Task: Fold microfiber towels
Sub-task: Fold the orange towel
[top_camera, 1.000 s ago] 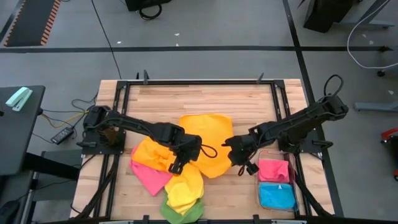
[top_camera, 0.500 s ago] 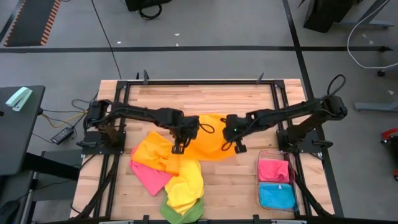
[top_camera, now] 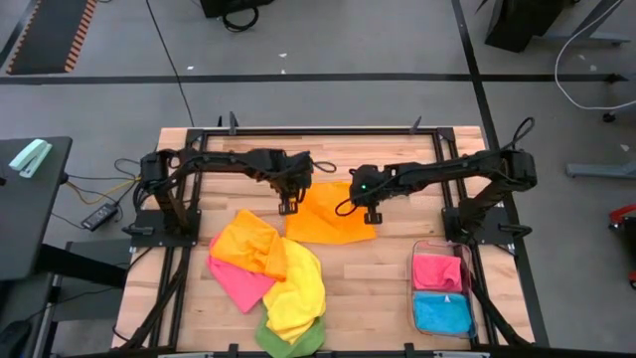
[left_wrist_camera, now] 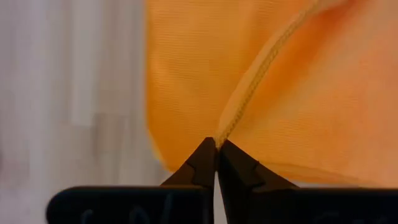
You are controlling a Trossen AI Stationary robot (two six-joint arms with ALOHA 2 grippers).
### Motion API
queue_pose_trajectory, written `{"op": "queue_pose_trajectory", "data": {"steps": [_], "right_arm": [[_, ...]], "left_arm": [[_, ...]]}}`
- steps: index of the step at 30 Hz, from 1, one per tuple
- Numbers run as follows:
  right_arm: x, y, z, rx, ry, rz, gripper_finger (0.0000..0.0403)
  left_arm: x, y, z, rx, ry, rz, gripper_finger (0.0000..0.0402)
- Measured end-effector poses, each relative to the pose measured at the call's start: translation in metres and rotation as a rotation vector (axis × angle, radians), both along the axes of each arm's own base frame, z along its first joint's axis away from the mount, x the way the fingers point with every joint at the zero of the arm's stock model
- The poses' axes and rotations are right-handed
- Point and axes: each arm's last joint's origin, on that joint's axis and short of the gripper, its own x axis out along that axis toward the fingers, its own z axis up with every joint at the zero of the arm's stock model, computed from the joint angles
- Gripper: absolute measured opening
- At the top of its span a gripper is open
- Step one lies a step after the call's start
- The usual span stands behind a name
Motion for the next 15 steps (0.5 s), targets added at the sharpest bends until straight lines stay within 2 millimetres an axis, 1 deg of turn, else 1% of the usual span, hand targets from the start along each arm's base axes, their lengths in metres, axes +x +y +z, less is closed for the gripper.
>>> {"op": "queue_pose_trajectory", "data": {"steps": [3,6,11,15], "right_arm": [[0.000,-0.007,0.001,-0.035,-0.011,-0.026,0.0006],[-0.001,-0.012,0.003,-0.064,-0.015,-0.029,0.0006],[-0.003,-0.023,0.004,-0.106,-0.009,-0.031,0.0006],[-0.004,-0.033,0.005,-0.123,-0.018,-0.042,0.0006]], "left_arm": [[-0.002,0.012,-0.008,-0.007,0.036,0.023,0.0027],[-0.003,0.020,-0.017,-0.016,0.063,0.044,0.0021],[-0.003,0.025,-0.026,-0.011,0.092,0.031,0.0010],[-0.003,0.029,-0.028,0.028,0.104,0.028,0.0024]]}}
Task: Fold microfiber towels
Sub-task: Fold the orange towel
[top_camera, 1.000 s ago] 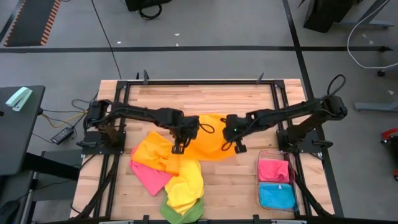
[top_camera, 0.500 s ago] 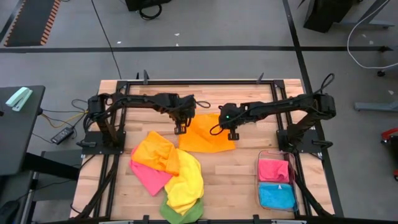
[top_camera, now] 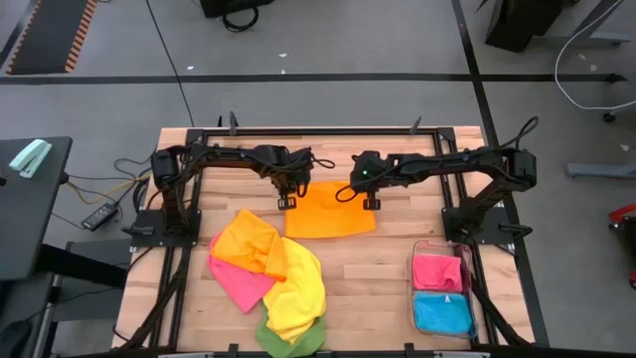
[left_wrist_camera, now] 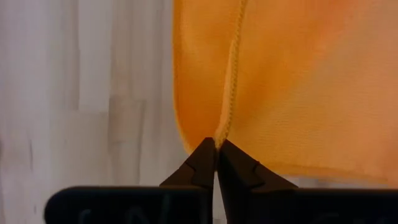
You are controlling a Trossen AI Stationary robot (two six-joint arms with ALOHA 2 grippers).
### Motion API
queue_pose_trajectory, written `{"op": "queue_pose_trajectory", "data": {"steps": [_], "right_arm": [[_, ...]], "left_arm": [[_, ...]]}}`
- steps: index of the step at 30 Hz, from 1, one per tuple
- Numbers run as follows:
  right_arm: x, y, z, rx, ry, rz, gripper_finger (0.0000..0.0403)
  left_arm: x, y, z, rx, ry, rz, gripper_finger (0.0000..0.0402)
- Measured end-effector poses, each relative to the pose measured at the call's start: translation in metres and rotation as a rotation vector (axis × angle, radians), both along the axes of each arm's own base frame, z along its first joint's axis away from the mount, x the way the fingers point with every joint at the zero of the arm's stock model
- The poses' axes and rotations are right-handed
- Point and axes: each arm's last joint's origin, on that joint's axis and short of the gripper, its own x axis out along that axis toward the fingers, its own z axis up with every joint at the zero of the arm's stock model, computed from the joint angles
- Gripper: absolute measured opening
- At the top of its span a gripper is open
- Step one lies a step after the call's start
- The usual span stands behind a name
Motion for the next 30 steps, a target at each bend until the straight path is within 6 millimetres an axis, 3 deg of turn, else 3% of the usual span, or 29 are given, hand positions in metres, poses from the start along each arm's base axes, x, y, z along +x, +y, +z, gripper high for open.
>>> {"op": "queue_pose_trajectory", "data": {"steps": [11,16,25,30], "right_arm": [[-0.003,-0.008,0.000,-0.003,0.009,-0.009,0.0006],[-0.004,-0.008,-0.001,-0.003,0.023,-0.003,0.0012],[-0.003,-0.016,-0.021,0.030,0.096,-0.042,0.0074],[-0.005,-0.022,-0.032,0.066,0.138,-0.108,0.0117]], "left_arm": [[-0.003,0.007,-0.006,0.007,0.037,0.025,0.0011],[-0.003,0.008,-0.012,0.000,0.055,0.025,0.0028],[-0.001,0.009,-0.014,0.018,0.050,0.028,0.0025],[0.000,0.011,-0.013,0.085,0.052,0.026,0.0065]]}}
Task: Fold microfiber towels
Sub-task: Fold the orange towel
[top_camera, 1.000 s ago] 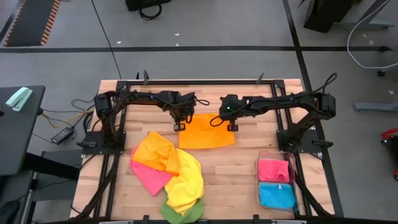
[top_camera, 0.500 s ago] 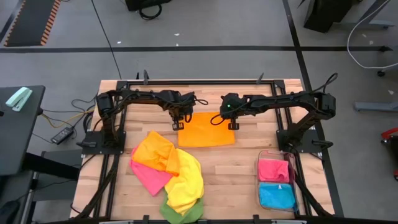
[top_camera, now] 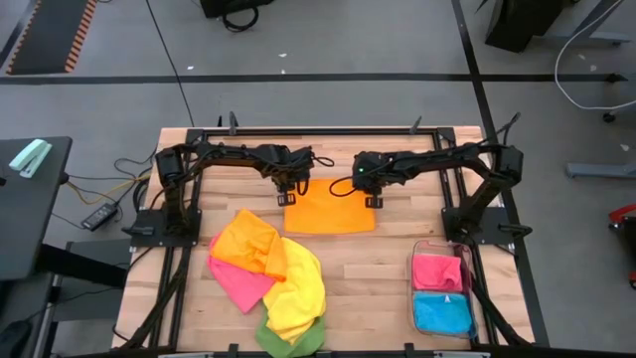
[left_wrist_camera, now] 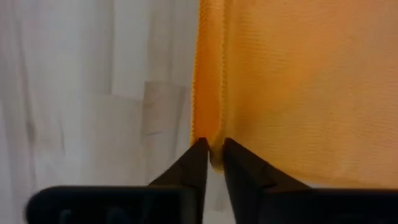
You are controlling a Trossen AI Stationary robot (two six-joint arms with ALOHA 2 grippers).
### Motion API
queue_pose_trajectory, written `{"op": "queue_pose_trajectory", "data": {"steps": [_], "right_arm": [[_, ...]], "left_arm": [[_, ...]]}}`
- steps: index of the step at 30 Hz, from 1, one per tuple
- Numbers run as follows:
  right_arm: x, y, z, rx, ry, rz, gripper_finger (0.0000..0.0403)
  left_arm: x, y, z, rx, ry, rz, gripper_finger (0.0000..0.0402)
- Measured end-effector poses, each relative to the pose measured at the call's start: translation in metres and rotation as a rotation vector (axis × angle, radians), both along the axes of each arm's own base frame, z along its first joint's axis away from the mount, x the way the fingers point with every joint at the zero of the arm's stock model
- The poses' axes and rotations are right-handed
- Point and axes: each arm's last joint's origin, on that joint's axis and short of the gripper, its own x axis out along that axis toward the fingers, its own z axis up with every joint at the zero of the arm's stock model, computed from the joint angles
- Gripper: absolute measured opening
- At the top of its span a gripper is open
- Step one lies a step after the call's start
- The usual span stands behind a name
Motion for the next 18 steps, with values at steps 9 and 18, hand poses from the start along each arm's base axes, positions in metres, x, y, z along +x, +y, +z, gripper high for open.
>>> {"op": "queue_pose_trajectory", "data": {"steps": [9,18], "right_arm": [[-0.014,-0.005,0.020,-0.007,-0.020,-0.074,0.0176],[-0.028,0.001,0.050,-0.026,-0.099,-0.112,0.0186]], "left_arm": [[-0.003,-0.003,0.020,0.034,-0.045,-0.033,0.0161],[0.005,-0.032,0.030,-0.105,-0.133,-0.142,0.0166]]}}
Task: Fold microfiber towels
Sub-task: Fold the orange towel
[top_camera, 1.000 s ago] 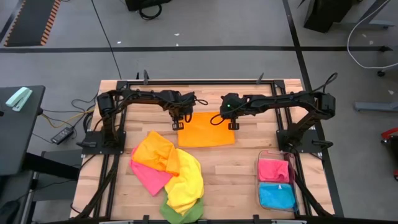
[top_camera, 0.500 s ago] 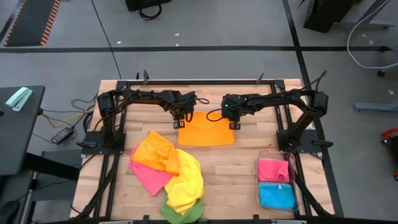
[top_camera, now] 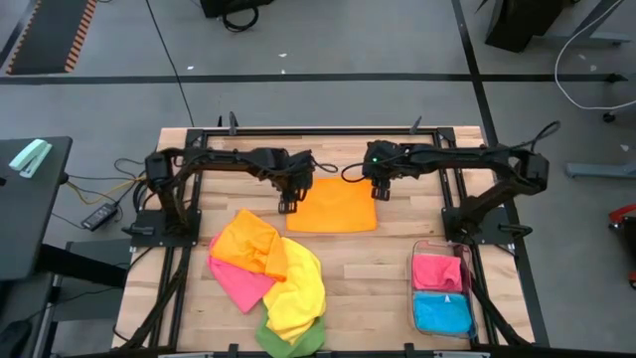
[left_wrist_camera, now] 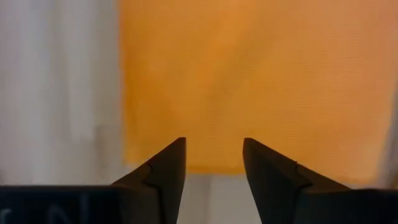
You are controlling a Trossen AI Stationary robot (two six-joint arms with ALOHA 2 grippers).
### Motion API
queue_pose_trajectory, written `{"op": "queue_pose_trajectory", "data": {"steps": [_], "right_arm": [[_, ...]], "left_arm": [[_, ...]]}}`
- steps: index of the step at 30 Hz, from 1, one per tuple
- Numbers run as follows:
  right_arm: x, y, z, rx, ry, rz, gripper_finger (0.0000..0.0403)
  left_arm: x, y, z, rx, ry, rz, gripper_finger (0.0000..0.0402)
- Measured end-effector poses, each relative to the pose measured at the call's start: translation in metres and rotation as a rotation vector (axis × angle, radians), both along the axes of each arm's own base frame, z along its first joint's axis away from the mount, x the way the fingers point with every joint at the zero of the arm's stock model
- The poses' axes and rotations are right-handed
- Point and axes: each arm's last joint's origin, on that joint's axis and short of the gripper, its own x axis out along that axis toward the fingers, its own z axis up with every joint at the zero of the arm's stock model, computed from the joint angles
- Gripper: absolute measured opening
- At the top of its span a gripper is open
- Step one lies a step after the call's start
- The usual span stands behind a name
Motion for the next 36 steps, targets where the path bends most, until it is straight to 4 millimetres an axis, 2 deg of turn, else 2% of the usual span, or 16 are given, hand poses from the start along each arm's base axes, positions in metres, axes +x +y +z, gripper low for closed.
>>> {"op": "queue_pose_trajectory", "data": {"steps": [3,9,18,23,26,32,36], "right_arm": [[0.003,0.006,0.002,0.071,-0.054,0.041,0.0186],[0.014,0.026,-0.006,0.208,-0.065,0.139,0.0186],[0.021,0.060,-0.013,0.242,-0.036,0.247,0.0186],[0.020,0.075,-0.027,0.244,-0.042,0.302,0.0186],[0.019,0.079,-0.034,0.230,-0.078,0.282,0.0186],[0.020,0.076,-0.034,0.158,-0.090,0.212,0.0186],[0.023,0.067,-0.031,0.074,-0.134,0.146,0.0186]], "left_arm": [[0.005,-0.011,-0.003,-0.012,-0.010,-0.012,0.0159],[0.014,-0.035,-0.011,-0.049,-0.010,-0.056,0.0149],[0.013,-0.063,-0.038,-0.086,0.158,-0.091,0.0135],[0.008,-0.062,-0.038,-0.020,0.215,-0.091,0.0126],[0.004,-0.060,-0.039,0.049,0.281,-0.190,0.0118],[0.001,-0.049,-0.037,0.281,0.375,-0.299,0.0102],[-0.001,-0.040,-0.036,0.316,0.401,-0.305,0.0092]]}}
